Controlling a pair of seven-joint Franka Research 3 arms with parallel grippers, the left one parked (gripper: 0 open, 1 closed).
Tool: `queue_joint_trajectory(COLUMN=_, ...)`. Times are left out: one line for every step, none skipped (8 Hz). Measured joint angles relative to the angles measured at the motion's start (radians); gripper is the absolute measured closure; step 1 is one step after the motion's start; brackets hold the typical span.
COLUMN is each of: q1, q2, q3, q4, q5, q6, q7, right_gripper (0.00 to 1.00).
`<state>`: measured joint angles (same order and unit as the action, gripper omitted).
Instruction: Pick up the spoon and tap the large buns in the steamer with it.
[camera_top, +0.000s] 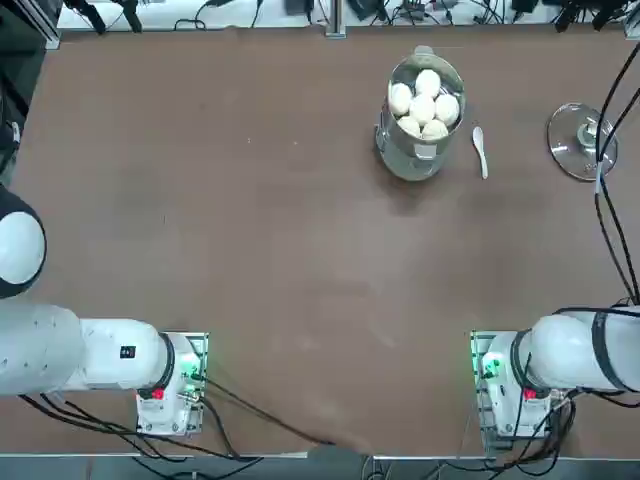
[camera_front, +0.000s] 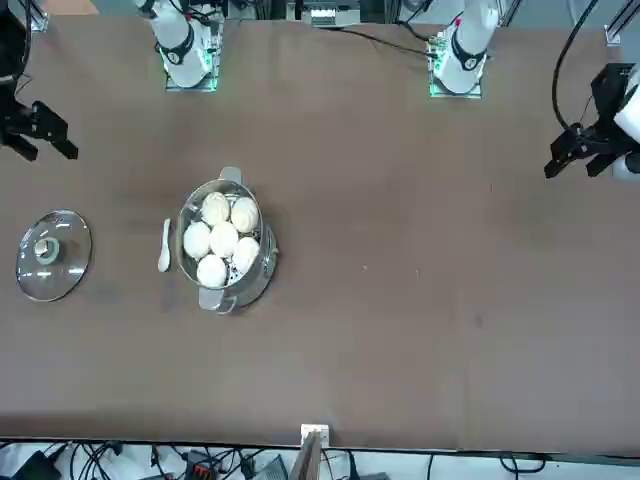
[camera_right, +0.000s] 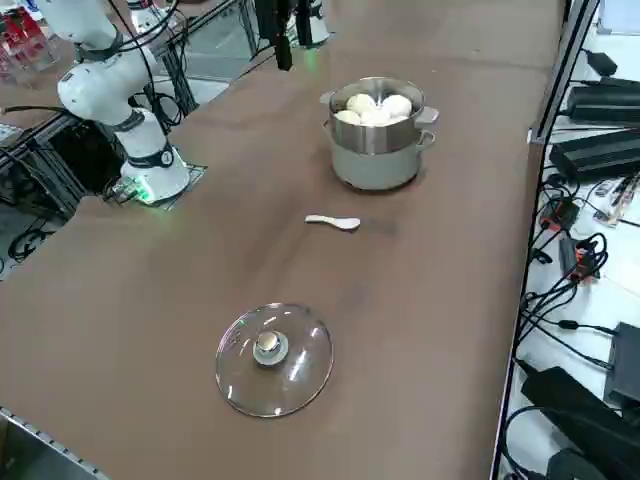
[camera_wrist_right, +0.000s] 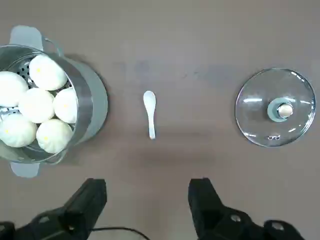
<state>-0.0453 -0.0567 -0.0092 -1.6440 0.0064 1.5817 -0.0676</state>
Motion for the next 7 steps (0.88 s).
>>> queue_joint_trajectory(q1=0.000, q2=0.000, q3=0.000, q4=0.001, q5=0.000, q6=-0.008, q7=0.002, right_gripper=0.00)
queue_joint_trajectory(q1=0.000, q2=0.000, q3=0.000, q4=0.002, q5=0.000, q6=-0.019, q7=0.006, right_gripper=0.00)
queue_joint_trajectory(q1=-0.001, q2=0.000, q3=0.000, q4=0.005, q5=0.000, q6=-0.022, q7=0.010, right_gripper=0.00)
queue_joint_trajectory(q1=-0.001, q2=0.001, q3=-0.001, q4=0.007, q5=0.000, q6=-0.024, q7=0.013, right_gripper=0.00)
queue_joint_trajectory(q1=-0.001, q2=0.006, q3=-0.001, q4=0.008, q5=0.000, q6=-0.024, q7=0.021, right_gripper=0.00)
queue_joint_trajectory(q1=-0.001, q2=0.012, q3=-0.001, q4=0.009, q5=0.000, q6=-0.024, q7=0.027, right_gripper=0.00)
queue_joint_trajectory(q1=-0.001, q2=0.019, q3=-0.001, q4=0.009, q5=0.000, q6=-0.024, q7=0.029, right_gripper=0.00)
